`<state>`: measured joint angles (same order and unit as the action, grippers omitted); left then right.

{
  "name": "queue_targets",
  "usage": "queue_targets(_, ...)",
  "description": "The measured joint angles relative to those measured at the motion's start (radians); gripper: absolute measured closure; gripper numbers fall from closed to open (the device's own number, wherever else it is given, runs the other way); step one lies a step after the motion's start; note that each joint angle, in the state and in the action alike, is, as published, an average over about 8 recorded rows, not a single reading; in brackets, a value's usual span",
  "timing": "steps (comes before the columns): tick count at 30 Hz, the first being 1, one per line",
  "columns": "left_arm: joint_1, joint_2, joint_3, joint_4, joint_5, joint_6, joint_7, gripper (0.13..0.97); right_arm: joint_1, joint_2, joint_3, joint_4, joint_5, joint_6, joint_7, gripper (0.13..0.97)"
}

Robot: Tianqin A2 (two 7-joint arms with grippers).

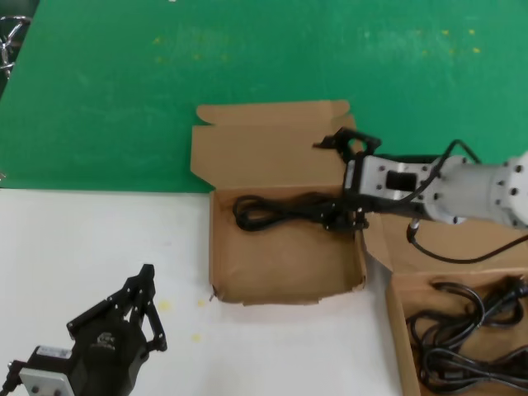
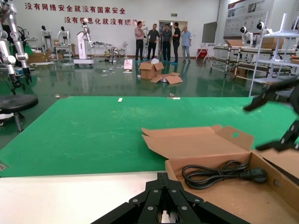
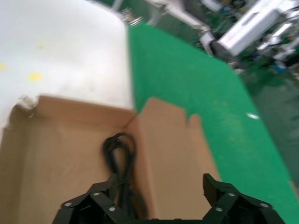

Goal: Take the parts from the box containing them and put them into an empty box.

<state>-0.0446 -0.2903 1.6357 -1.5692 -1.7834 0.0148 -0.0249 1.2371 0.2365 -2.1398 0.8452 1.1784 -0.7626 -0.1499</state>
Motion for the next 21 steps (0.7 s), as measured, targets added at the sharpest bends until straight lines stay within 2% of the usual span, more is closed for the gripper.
queue_targets(1,0.0,0.0,0.0,0.0,0.0,0.0,0.0,0.966,-0.01,0.012,0.009,0.033,0.0,0.0,0.025,0.537)
queue_targets(9,0.0,0.0,0.0,0.0,0.0,0.0,0.0,0.966,-0.115,0.104,0.112,0.299,-0.005,0.023,0.251,0.339)
queue_targets(18,0.0,0.0,0.0,0.0,0.0,0.0,0.0,0.966,-0.284,0.161,0.265,0.521,-0.002,0.122,0.447,0.205)
queue_targets(21,0.0,0.0,0.0,0.0,0.0,0.0,0.0,0.966,-0.357,0.168,0.315,0.573,0.012,0.169,0.477,0.205)
